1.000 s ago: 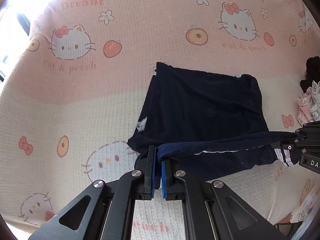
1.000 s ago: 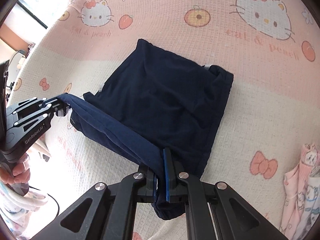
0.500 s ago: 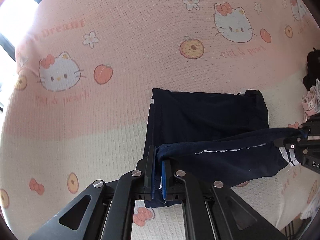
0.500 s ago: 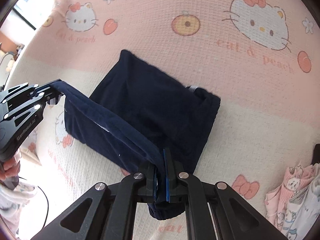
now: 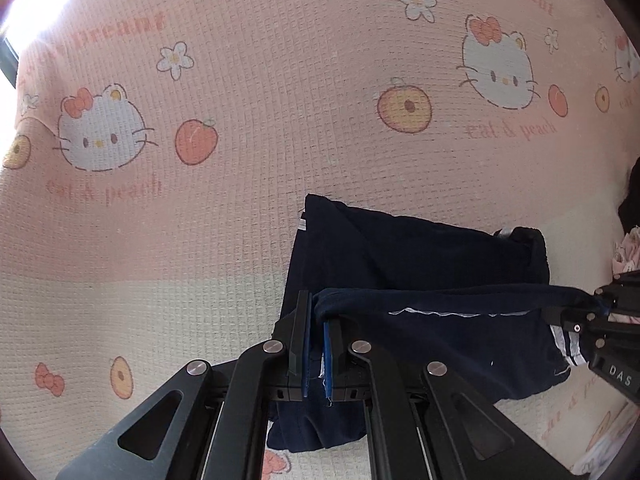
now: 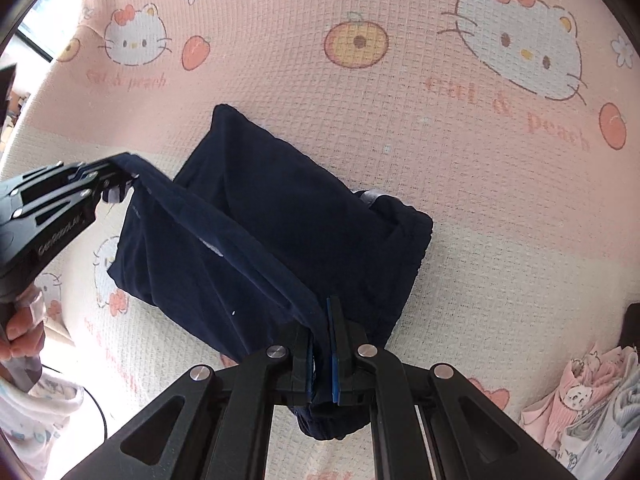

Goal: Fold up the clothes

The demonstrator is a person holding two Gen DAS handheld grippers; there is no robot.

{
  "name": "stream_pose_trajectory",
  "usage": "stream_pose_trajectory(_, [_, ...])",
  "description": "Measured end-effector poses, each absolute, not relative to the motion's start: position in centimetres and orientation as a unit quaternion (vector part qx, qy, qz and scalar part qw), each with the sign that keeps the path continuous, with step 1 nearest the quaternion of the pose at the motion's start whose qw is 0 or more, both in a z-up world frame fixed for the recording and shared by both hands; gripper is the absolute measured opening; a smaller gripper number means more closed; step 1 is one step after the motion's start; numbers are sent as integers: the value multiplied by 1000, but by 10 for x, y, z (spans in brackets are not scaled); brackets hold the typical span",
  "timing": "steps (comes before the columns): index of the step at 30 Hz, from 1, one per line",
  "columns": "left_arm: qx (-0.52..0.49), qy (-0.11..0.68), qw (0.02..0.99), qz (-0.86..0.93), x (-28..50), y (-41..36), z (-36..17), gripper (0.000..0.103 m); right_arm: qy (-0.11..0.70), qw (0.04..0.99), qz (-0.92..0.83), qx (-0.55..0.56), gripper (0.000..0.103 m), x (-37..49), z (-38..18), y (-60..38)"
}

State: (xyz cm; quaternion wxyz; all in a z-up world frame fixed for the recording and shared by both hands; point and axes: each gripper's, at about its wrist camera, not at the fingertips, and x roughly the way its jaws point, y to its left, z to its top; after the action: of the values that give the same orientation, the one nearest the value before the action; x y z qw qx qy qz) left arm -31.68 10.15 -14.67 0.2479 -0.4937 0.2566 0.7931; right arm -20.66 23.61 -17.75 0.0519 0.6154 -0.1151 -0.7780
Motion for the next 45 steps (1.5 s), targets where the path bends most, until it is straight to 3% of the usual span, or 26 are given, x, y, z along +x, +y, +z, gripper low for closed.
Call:
stream_pose_trajectory(20, [-540,292,235,753,-383,153,-202,5,-130,8,-755,643,6,-259,-217,259])
stream_pose_trajectory(22, [-554,289,236,745,-388,155,-207,5,-124,-1,-755,644,13,-259,-218,260])
stream_pose_trajectory(24, [-575,281,238,730,-396,155,-213,5,-121,-12,-757,642,36,-258,-218,262])
stream_pose_trajectory(26, [-605,253,245,714,-405,150,-217,5,-136,-18,-762,633,38,-255,-214,265])
stream_pose_trajectory(30, [-623,186,278,707,-413,135,-203,5,-162,-20,-777,608,55,-248,-200,272])
stream_pose_trajectory(39, [-601,189,309,713,-408,124,-167,9,-165,-42,-782,600,61,-238,-180,278])
stream_pose_trajectory(42, [-610,207,308,700,-409,129,-169,26,-173,-43,-778,602,61,-233,-178,281])
stream_pose_trajectory(44, [-614,205,312,696,-411,130,-170,53,-168,-50,-781,600,61,-227,-176,284])
stream_pose_trajectory(45, [-617,197,314,694,-413,129,-170,54,-170,-48,-781,599,61,-225,-174,286])
